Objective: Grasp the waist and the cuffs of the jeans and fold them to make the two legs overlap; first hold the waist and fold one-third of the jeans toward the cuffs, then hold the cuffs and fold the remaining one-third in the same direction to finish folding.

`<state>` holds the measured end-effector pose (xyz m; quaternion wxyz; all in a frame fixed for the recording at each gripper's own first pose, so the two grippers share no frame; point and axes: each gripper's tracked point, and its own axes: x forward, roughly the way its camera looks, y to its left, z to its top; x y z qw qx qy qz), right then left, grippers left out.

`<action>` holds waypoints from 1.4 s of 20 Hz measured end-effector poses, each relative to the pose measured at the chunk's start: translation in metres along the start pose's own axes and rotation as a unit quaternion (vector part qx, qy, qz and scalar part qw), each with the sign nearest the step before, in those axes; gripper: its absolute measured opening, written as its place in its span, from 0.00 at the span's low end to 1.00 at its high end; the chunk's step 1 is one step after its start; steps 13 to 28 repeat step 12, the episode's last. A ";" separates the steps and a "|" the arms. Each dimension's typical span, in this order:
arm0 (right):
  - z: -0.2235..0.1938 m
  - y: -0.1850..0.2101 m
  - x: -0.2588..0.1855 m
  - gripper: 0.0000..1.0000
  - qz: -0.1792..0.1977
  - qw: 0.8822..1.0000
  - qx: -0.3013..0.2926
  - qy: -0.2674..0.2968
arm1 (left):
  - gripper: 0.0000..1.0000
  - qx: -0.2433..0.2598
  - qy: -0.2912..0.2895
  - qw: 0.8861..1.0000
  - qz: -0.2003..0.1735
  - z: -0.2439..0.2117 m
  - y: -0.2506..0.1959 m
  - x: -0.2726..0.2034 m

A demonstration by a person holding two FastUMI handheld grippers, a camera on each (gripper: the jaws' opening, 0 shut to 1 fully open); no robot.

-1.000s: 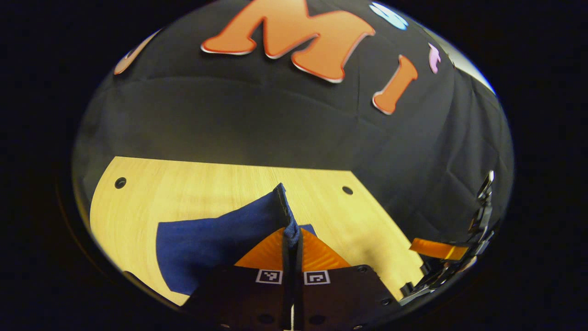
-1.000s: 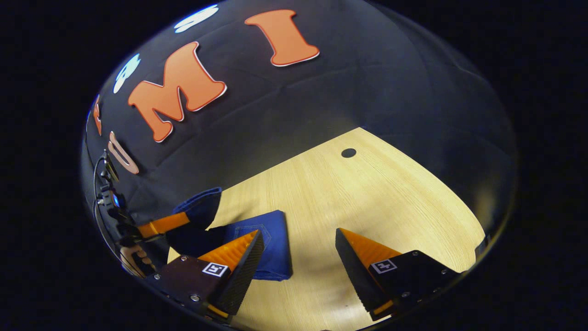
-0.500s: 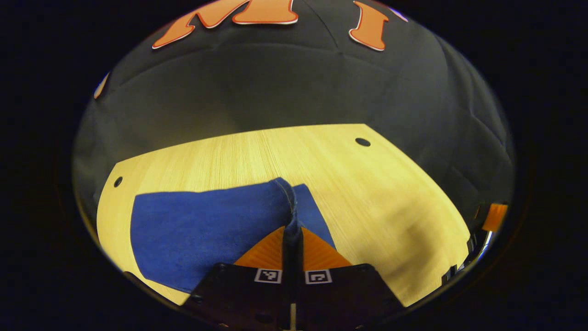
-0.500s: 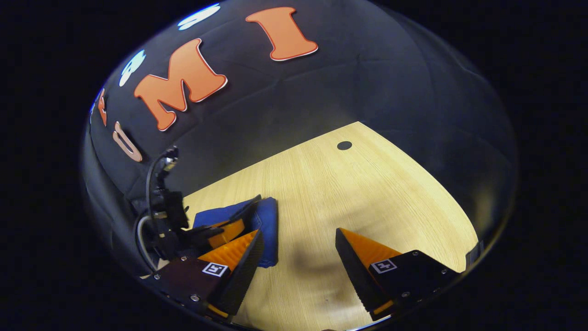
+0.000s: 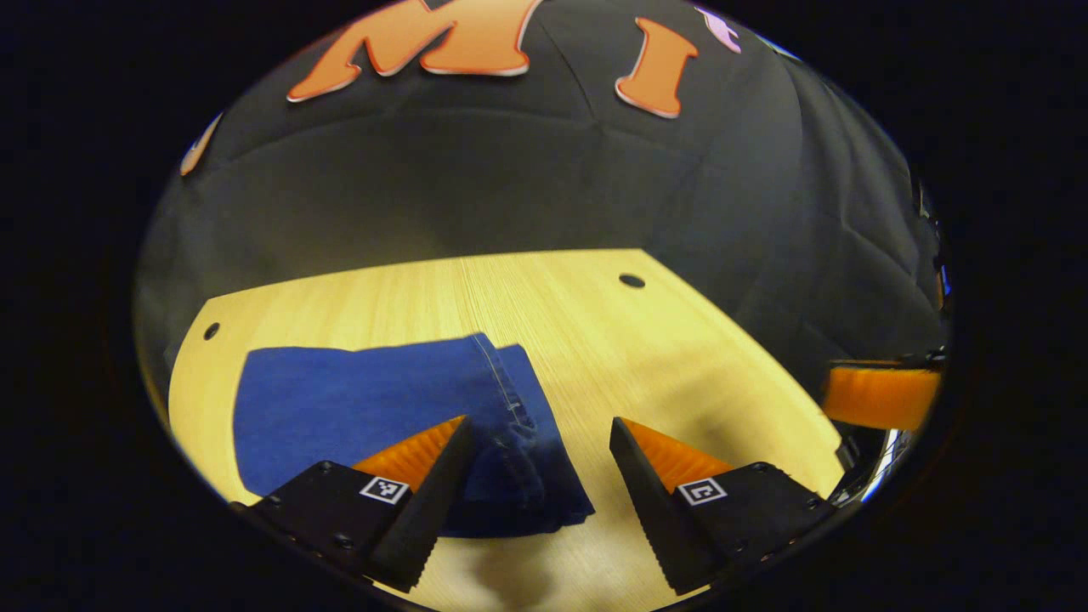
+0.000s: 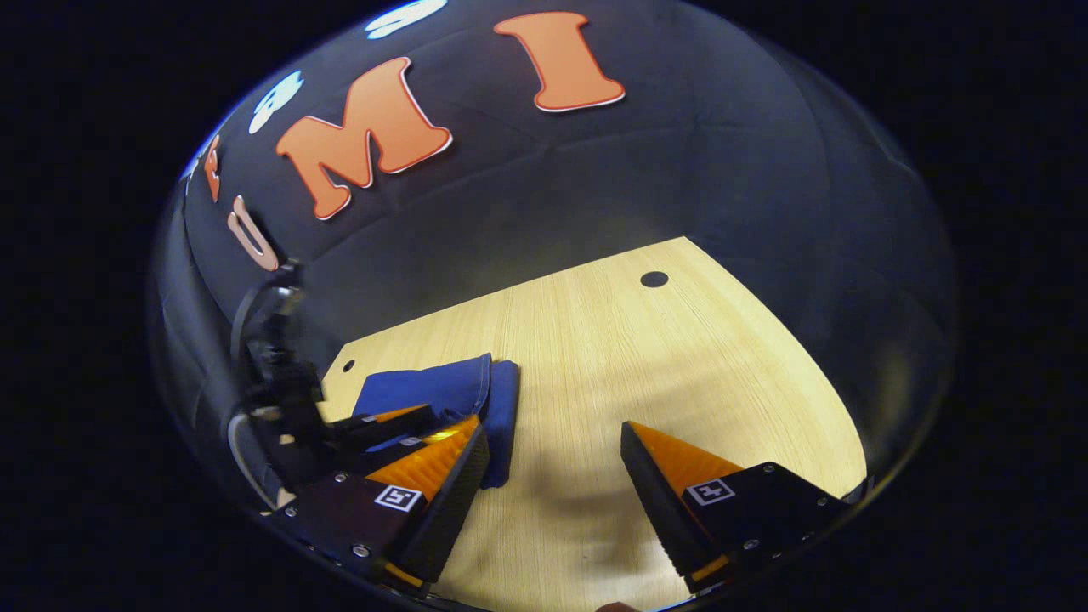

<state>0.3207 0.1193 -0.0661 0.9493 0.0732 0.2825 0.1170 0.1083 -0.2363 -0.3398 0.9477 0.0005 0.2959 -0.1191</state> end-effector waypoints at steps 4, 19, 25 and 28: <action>0.022 0.023 -0.012 0.97 0.003 0.998 -0.036 -0.042 | 0.98 0.010 -0.153 0.988 0.032 0.083 0.044 -0.108; 0.041 0.089 -0.046 0.97 0.007 0.986 -0.100 -0.132 | 0.98 0.032 -0.319 0.933 0.161 0.147 0.154 -0.294; 0.041 0.089 -0.046 0.97 0.007 0.986 -0.100 -0.132 | 0.98 0.032 -0.319 0.933 0.161 0.147 0.154 -0.294; 0.041 0.089 -0.046 0.97 0.007 0.986 -0.100 -0.132 | 0.98 0.032 -0.319 0.933 0.161 0.147 0.154 -0.294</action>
